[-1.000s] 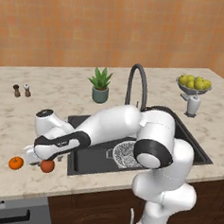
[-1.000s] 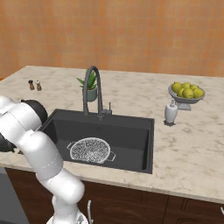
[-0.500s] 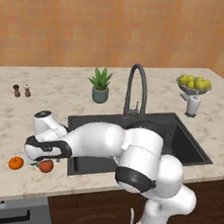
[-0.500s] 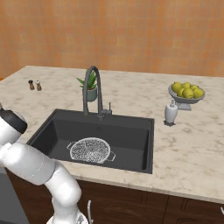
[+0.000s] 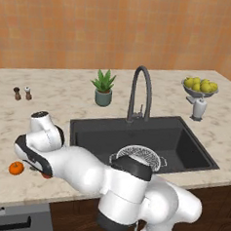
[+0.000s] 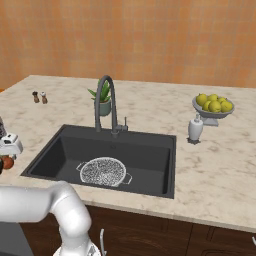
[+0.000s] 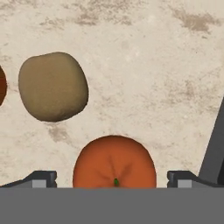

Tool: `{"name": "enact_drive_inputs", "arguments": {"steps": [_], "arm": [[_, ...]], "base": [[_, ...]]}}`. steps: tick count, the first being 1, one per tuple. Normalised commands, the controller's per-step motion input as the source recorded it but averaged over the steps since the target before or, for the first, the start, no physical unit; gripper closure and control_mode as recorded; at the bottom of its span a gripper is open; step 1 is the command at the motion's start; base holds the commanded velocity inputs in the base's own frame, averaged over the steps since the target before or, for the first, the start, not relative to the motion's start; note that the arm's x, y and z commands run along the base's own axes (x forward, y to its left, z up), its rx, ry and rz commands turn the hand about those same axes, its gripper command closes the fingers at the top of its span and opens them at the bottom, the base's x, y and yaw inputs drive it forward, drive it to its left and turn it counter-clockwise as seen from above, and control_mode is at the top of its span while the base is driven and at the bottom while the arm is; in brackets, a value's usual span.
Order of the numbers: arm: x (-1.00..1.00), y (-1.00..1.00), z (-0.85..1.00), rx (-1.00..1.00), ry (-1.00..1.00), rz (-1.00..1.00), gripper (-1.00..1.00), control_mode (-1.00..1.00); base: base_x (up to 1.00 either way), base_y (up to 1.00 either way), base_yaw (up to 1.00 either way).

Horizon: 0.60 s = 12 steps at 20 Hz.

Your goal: Put the colander in the sink, put the orange, orange, kiwi in the colander, and turn on the sink faucet and pour water over the colander.

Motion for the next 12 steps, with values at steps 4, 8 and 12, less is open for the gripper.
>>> {"name": "enact_drive_inputs", "arguments": {"steps": [4, 8, 12], "arm": [[0.0, 0.0, -0.11, 0.0, 0.0, 0.0, -1.0, -1.0], [0.0, 0.0, -0.24, 0.0, 0.0, 0.0, -1.0, -1.0], [0.0, 0.0, -0.19, 0.0, 0.0, 0.0, -1.0, -1.0]], "base": [[0.0, 0.0, 0.0], [0.0, 0.0, 0.0], [0.0, 0.0, 0.0]]}}
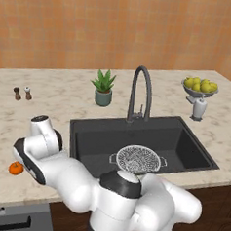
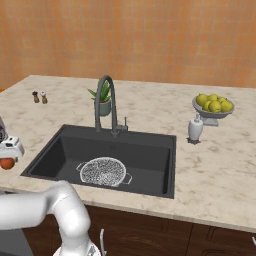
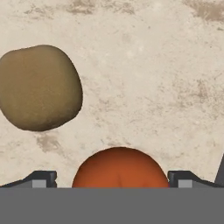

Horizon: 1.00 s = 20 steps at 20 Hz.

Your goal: Put the colander in the sink, put the orange, orange, kiwi in the colander, and turn on the sink faucet and pour water over the colander.

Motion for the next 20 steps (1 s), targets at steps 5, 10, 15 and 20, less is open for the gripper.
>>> {"name": "enact_drive_inputs", "arguments": {"steps": [5, 10, 15, 20], "arm": [[0.0, 0.0, -0.17, 0.0, 0.0, 0.0, 1.0, -1.0], [0.0, 0.0, -0.08, 0.0, 0.0, 0.0, 1.0, -1.0], [-0.15, -0.06, 0.02, 0.0, -0.02, -0.02, 1.0, -1.0], [-0.36, -0.52, 0.41, 0.0, -0.13, -0.07, 1.0, -1.0]], "base": [[0.0, 0.0, 0.0], [0.0, 0.0, 0.0], [0.0, 0.0, 0.0], [0.0, 0.0, 0.0]]}}
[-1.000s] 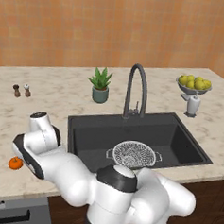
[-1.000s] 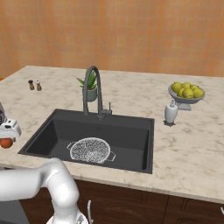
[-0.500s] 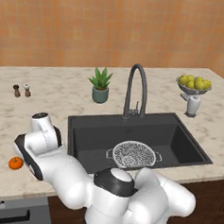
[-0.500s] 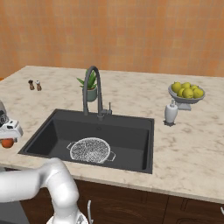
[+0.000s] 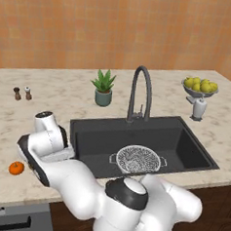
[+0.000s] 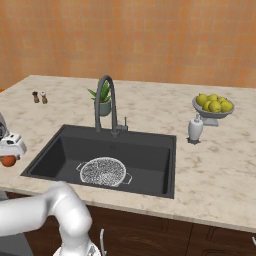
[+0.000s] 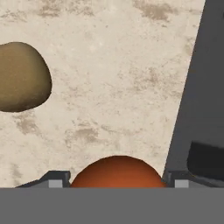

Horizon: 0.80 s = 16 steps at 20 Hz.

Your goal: Put the colander in the sink, put the orange, orange, kiwi in the colander, and turn on the sink faucet and pour water over the colander.

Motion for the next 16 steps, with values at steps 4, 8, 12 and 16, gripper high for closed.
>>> {"name": "enact_drive_inputs", "arguments": {"steps": [4, 8, 12, 16], "arm": [[-0.26, -0.83, 0.44, 0.0, -0.1, -0.18, 1.0, -1.0], [-0.04, -1.0, 0.17, 0.0, -0.04, -0.22, 1.0, -1.0], [0.01, -1.0, 0.06, 0.0, -0.01, -0.28, 1.0, -1.0], [0.14, -0.96, 0.0, -0.01, 0.0, -0.32, 1.0, -1.0]], "base": [[0.0, 0.0, 0.0], [0.0, 0.0, 0.0], [0.0, 0.0, 0.0], [0.0, 0.0, 0.0]]}}
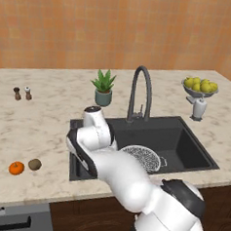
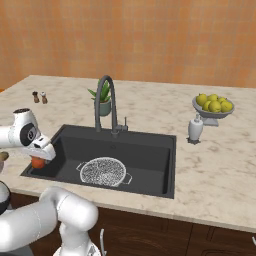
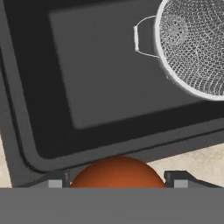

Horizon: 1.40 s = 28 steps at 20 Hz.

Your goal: Put the colander in the sink, put the orange, orange, kiwi in the colander, and turn on the sink faucet and pour water over the colander.

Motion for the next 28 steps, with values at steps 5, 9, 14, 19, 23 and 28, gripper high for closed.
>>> {"name": "enact_drive_inputs", "arguments": {"steps": [5, 9, 14, 19, 23, 28], "arm": [[0.33, -0.91, 0.0, 0.0, 0.0, -0.37, 1.0, -1.0], [0.29, -0.76, 0.0, -0.01, 0.0, -0.36, 1.0, -1.0], [0.19, -0.43, -0.04, 0.0, 0.0, -0.27, 1.0, -1.0], [0.06, -0.35, -0.08, 0.0, 0.0, -0.11, 1.0, -1.0], [0.06, -0.21, -0.34, 0.0, 0.0, -0.02, 1.0, -1.0], [0.05, -0.08, -0.36, 0.0, 0.0, -0.01, 1.0, -1.0]], "base": [[0.0, 0.0, 0.0], [0.0, 0.0, 0.0], [0.0, 0.0, 0.0], [0.0, 0.0, 0.0], [0.0, 0.0, 0.0], [0.0, 0.0, 0.0]]}}
